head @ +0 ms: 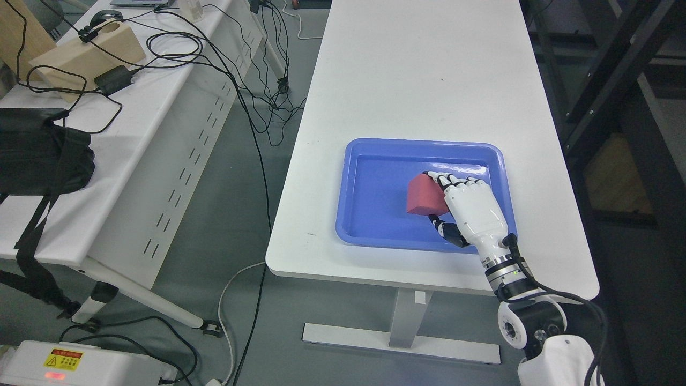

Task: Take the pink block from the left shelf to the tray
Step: 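Lower the pink block into the blue tray with the right hand, then open the right hand fingers to release the pink block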

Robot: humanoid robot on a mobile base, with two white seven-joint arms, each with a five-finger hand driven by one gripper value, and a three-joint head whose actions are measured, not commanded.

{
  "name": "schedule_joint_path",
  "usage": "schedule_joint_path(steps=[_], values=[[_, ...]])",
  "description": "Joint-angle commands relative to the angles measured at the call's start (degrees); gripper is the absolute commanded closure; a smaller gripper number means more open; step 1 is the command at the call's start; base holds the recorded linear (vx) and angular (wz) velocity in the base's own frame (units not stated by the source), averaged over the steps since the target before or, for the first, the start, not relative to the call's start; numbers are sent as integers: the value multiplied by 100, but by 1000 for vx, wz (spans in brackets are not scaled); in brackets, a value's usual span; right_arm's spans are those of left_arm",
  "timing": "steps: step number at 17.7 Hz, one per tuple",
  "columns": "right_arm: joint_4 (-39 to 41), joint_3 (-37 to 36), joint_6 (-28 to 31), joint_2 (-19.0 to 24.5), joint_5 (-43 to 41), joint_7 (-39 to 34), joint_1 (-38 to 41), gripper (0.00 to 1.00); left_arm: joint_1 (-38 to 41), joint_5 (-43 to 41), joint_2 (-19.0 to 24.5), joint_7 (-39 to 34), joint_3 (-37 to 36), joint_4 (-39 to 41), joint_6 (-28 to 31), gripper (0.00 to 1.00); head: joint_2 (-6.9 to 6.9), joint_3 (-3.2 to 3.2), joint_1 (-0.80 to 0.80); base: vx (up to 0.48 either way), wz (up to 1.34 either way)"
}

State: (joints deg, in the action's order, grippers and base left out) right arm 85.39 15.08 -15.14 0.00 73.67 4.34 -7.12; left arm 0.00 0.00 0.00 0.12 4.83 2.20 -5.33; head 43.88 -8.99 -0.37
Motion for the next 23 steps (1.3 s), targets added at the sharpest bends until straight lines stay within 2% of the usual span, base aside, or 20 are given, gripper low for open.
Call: schedule_joint_path(steps=[1,6,14,17,21,23], values=[[-31,12,142,-100,-107,-143,-897,79,-62,-9,100,-3,0,0,-3,0,0,0,0,0,0],[-23,4,249,-100,-423,-135,-906,57,-62,-9,100,-3,0,0,-3,0,0,0,0,0,0],[-14,-14,319,-100,-862,-161,-906,35,-70,-9,100,-3,0,0,-3,0,0,0,0,0,0],[-14,-31,319,-100,-1064,-380,-906,26,-62,-9,100,-3,0,0,-3,0,0,0,0,0,0],[-14,-84,319,-100,-1652,-671,-906,12,-62,-9,100,-3,0,0,-3,0,0,0,0,0,0],[-14,-93,328,-100,-1917,-688,-906,9,-62,-9,100,-3,0,0,-3,0,0,0,0,0,0]])
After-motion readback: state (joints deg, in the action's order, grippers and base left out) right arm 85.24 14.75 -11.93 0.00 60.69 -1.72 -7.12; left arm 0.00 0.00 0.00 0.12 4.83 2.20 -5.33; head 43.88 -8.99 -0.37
